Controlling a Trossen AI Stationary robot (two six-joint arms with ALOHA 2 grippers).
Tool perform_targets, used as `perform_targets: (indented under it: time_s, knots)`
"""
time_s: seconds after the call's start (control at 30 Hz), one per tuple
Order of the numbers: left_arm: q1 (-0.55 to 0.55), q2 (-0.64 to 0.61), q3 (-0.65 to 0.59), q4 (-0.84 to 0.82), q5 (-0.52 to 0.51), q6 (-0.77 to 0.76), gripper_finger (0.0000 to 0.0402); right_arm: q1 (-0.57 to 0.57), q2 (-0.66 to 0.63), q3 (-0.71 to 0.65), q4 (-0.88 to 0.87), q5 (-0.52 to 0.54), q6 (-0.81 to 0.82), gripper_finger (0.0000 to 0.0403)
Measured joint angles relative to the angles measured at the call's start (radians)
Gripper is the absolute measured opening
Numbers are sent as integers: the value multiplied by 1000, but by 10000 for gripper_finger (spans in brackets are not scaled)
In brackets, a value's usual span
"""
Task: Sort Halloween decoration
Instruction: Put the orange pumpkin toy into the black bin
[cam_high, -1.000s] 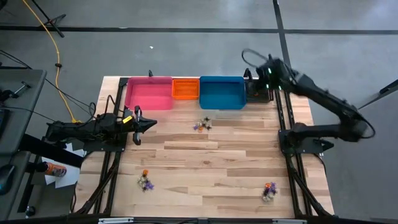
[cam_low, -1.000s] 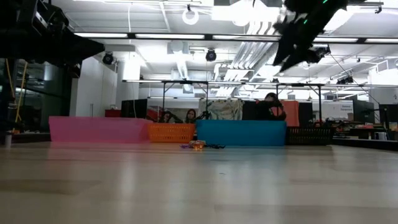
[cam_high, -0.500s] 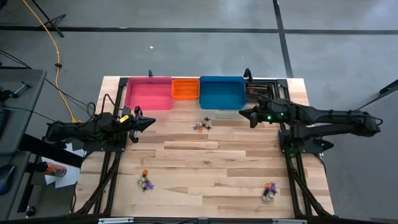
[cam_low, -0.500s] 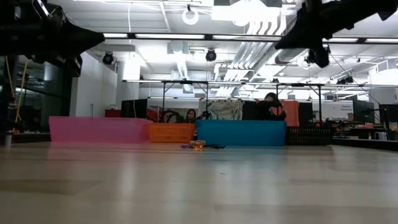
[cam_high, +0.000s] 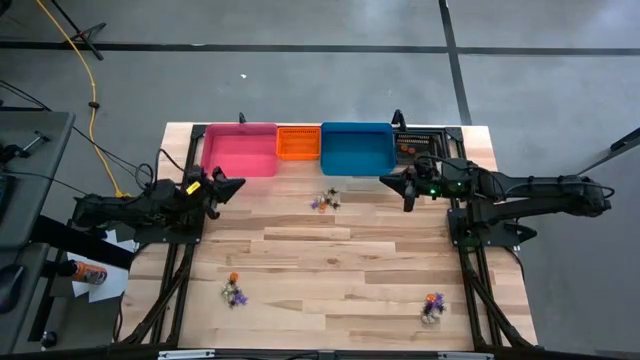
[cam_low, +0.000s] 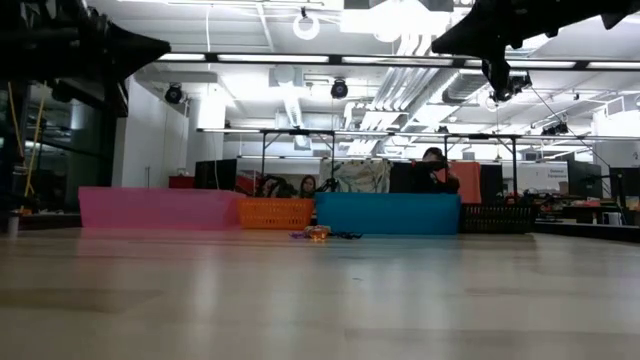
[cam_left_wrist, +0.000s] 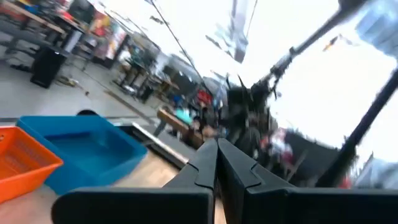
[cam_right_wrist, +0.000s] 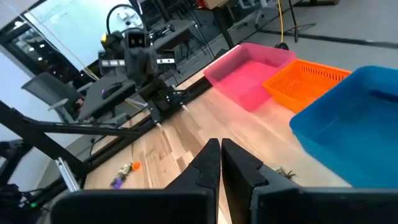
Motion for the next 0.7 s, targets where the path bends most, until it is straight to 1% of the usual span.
perform_targets:
  time_s: [0.1,0.17,0.2,0.27,0.4,0.43,0.5,0.57,0.63,0.7]
  knots:
    - [0,86,67,-1,-2,-5,9,-8,0,0,0,0,-45,11]
    - [0,180,144,-60,11,-5,21,-17,0,0,0,1,-65,11]
    - [0,232,193,-125,30,-5,29,-22,0,0,0,2,-69,11]
    - [0,336,319,-304,105,-6,48,-34,0,0,0,2,-71,11]
    - [-7,542,598,-776,340,-32,90,-45,0,0,-2,2,-72,11]
    - [-20,587,653,-870,401,-46,99,-46,0,0,-3,2,-72,11]
    - [-62,669,739,-1033,499,-83,115,-46,1,0,-8,2,-72,11]
    - [-127,728,786,-1119,551,-124,126,-46,1,0,-10,2,-72,11]
    - [-214,769,796,-1140,563,-182,132,-46,1,1,-17,2,-72,11]
    - [-310,804,786,-1142,549,-247,133,-46,1,1,-31,2,-72,11]
